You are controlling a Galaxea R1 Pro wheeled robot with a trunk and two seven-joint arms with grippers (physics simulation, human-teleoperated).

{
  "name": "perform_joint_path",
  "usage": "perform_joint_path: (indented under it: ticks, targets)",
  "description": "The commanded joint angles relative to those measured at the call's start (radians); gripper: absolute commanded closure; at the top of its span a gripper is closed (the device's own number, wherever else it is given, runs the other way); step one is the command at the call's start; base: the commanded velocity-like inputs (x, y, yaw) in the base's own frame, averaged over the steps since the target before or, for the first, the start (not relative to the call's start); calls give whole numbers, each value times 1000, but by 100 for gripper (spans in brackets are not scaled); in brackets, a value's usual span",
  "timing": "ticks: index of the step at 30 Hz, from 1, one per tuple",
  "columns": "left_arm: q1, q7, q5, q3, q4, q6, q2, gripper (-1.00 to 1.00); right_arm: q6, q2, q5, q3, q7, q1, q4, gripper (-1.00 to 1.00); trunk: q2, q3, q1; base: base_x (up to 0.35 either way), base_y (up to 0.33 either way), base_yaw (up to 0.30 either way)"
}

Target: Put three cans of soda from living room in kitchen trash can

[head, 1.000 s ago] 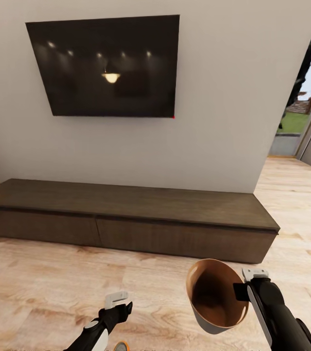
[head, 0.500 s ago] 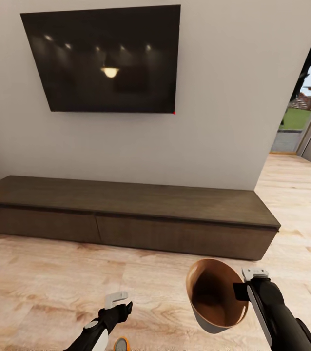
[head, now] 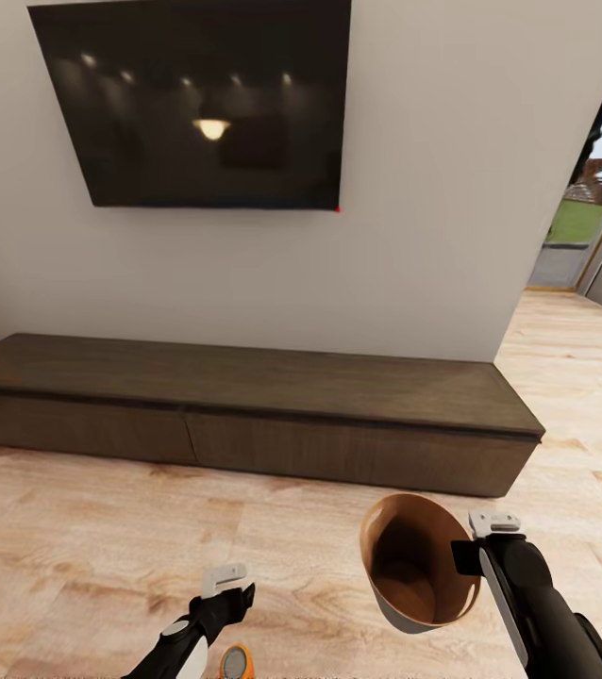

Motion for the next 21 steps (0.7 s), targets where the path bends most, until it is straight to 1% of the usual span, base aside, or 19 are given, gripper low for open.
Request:
perform_joint_path:
  ticks: [1, 21]
  targets:
    - [0, 0, 0, 0, 0, 0, 1, -100, 0, 0, -8, 0, 0, 0, 0, 100, 0, -2, 0, 0, 0, 0]
    - [0, 0, 0, 0, 0, 0, 17, -100, 0, 0, -8, 1, 0, 0, 0, 100, 0, -33, 0, 0, 0, 0]
